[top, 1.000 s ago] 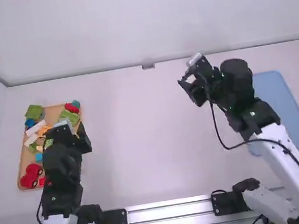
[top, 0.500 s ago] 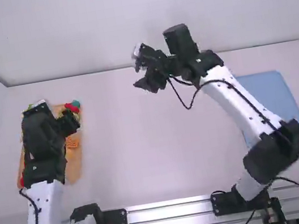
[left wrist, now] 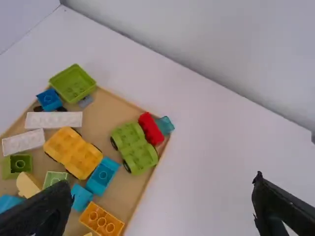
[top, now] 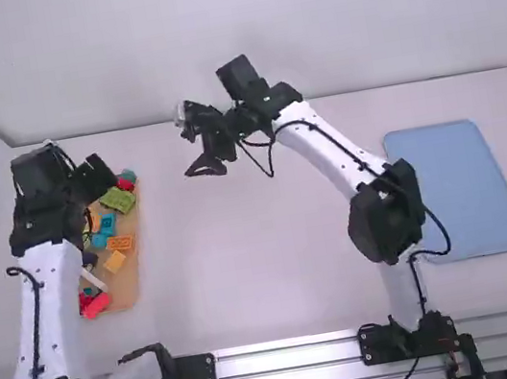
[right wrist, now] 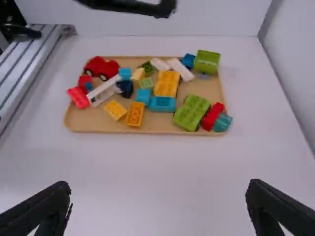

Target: Assemble lego blocks to make yellow taxi

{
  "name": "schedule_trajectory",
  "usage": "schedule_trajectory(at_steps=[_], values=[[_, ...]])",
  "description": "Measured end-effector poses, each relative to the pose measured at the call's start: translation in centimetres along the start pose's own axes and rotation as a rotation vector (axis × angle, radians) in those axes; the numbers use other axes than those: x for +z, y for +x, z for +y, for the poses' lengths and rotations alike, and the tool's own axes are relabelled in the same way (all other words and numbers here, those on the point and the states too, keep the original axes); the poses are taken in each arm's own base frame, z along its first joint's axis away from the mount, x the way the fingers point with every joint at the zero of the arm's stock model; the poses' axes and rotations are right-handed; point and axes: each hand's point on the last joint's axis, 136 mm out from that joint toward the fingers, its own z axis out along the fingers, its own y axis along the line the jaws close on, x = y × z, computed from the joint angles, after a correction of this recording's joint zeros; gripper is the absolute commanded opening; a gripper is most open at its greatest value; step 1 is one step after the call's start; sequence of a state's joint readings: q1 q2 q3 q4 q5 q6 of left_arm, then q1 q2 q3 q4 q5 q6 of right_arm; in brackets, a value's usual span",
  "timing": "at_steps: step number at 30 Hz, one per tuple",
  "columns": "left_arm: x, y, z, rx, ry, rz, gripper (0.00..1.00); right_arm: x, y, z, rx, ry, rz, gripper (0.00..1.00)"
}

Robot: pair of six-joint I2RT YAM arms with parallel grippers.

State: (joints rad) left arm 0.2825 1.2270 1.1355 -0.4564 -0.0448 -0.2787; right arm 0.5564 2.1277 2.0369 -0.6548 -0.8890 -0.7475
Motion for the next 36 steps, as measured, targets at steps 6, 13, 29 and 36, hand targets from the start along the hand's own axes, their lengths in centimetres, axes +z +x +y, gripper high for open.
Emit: schedule_trajectory(at_steps=[6, 13, 29, 36], values=[[1.8, 0.3, 1.0, -0.027, -0.037, 0.057, 0.99, 1.0, -1.1, -0.8, -0.039, 0.036, 0.003, 0.98], [2.6, 0.6, 1.1, -0.029, -0.046, 0.086, 0.99, 1.8, -1.4, -0.4, -0.042, 0.121, 0.054, 0.98], [2.5, 1.3, 1.4, -0.030, -0.059, 0.122, 0.99, -0.4, 1.4, 0.2, -0.011, 0.313, -0.138, 0.98], [0.7, 1.6, 5.3, -0.137, -0.219, 0.176, 0.99, 0.5, 1.1, 1.1, -0.032, 0.290, -0.136, 0.98]])
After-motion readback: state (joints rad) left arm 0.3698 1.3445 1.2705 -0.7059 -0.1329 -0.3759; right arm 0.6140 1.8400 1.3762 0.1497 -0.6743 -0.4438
